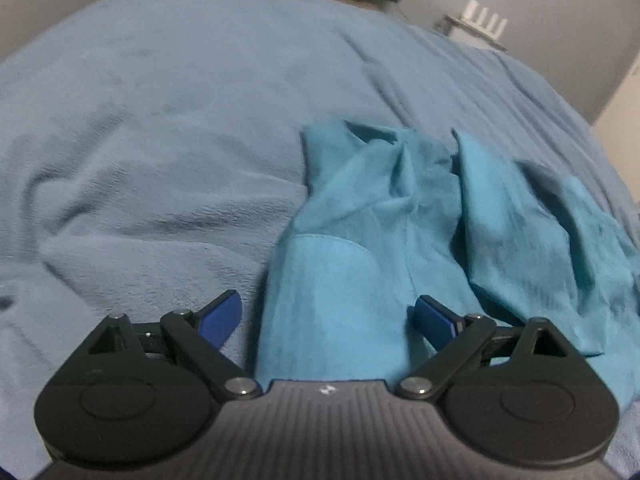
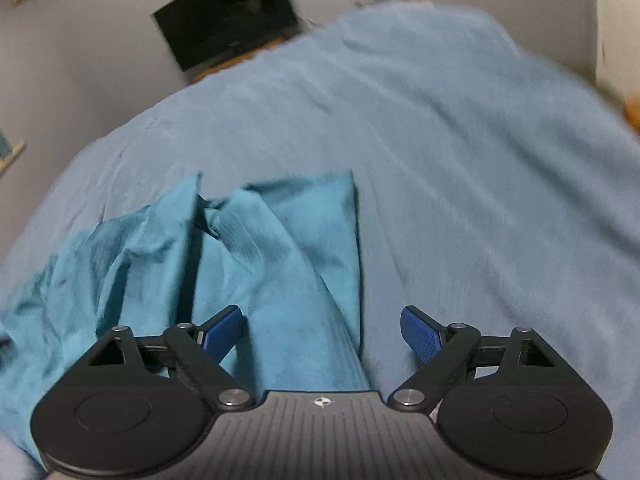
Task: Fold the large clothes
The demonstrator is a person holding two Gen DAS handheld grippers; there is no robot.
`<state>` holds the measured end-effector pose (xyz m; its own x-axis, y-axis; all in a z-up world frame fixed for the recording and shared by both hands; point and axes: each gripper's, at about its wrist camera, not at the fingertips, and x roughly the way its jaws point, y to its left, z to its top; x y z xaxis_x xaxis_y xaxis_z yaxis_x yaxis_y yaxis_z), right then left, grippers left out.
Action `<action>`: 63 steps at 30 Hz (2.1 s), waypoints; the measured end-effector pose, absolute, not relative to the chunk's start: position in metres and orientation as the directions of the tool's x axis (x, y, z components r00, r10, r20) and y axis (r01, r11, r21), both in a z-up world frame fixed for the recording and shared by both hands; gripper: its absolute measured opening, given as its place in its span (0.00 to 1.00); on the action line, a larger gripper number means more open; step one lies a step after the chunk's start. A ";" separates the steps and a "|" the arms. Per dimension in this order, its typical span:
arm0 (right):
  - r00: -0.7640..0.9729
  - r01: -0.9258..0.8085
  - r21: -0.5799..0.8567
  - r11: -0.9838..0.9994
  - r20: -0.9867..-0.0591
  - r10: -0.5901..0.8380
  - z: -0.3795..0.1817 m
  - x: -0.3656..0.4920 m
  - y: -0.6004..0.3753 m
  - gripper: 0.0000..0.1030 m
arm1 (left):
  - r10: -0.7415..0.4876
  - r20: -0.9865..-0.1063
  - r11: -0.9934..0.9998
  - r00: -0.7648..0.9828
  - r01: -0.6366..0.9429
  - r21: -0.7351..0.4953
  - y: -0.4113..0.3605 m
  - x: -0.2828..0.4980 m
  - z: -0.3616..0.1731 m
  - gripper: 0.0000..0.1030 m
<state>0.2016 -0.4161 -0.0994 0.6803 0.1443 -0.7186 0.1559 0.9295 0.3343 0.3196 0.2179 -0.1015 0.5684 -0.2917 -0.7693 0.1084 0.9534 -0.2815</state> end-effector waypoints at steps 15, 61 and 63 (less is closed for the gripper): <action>0.706 0.108 0.476 0.873 -0.655 0.269 -0.147 0.245 -0.416 0.81 | -0.380 -0.776 0.925 0.504 0.185 -0.332 0.177 0.383 -0.141 0.92; 0.918 -0.213 -0.017 0.977 -0.345 0.194 -0.094 0.212 -0.277 0.69 | 0.090 -0.428 0.996 0.899 -0.090 0.020 0.091 0.313 -0.014 0.89; 0.898 -0.290 -0.064 0.955 -0.364 0.248 -0.094 0.208 -0.246 0.69 | 0.031 -0.397 0.999 0.917 -0.018 0.036 0.066 0.297 -0.016 0.89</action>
<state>0.2077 -0.2459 -0.0941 0.8978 0.2481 -0.3640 -0.2899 0.9549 -0.0641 0.2969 0.0660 -0.0163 0.9171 0.0310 -0.3974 -0.0180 0.9992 0.0364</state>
